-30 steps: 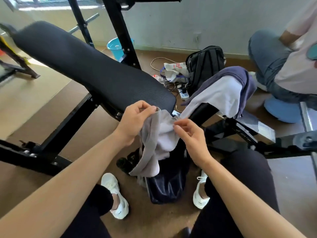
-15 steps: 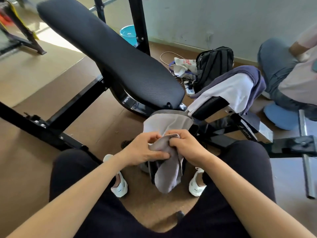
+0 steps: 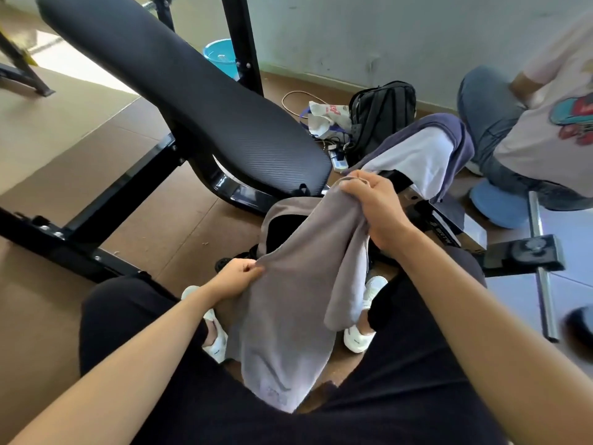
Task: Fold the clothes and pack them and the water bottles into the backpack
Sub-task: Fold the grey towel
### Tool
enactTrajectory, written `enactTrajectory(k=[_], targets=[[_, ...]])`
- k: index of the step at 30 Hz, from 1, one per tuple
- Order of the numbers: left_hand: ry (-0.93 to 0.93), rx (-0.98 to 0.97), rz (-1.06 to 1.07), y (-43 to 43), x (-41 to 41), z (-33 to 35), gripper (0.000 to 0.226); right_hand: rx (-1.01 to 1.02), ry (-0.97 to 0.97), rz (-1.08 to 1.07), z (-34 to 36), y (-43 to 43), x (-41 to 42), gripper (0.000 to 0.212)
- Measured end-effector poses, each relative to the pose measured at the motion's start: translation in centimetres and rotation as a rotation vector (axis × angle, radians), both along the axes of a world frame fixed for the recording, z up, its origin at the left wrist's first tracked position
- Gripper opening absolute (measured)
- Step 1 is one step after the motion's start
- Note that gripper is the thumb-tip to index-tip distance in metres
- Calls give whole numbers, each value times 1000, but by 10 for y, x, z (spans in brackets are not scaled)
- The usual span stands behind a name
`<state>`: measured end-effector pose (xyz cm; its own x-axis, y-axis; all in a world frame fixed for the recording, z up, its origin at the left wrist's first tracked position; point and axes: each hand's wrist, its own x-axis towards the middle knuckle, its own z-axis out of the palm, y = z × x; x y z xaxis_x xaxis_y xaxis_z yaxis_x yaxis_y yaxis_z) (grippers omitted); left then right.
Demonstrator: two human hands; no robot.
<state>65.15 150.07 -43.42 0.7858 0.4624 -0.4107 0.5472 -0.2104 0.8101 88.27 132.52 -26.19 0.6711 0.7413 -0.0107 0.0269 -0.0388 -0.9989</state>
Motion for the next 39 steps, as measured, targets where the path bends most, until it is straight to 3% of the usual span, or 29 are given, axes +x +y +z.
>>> enactTrajectory(k=[4,7,10,11,12,14,19,22,24,28,33,36,39], targets=[[-143,-58,161,-7,13,14,49,-221,-296,33,-38,-7,3,8],[-196,-51,68,-27,18,27,50,-352,-345,156,-74,-12,-12,31],[-204,30,-118,-45,23,38,23,-404,-305,355,-110,-14,-35,63],[-207,33,-160,-47,23,40,14,-424,-301,424,-118,-12,-40,64],[-211,24,-173,-48,23,41,12,-442,-319,488,-127,-8,-42,54],[-217,13,-153,-45,21,39,13,-487,-376,532,-136,-1,-40,13],[-61,93,-199,-23,21,19,18,-462,-335,368,-134,8,-19,20],[165,124,-311,-11,16,4,41,-400,-227,123,-127,11,-4,20],[207,112,-298,-4,12,-2,37,-387,-110,-25,-125,11,8,21],[67,37,-91,0,14,4,48,-372,119,-238,-127,3,29,20],[-207,-263,475,-2,17,13,29,-384,300,-302,-130,-7,39,6],[-288,-400,733,2,19,19,20,-364,289,-292,-128,-12,35,41],[-294,-470,846,4,15,23,29,-375,223,-260,-130,-16,28,48]])
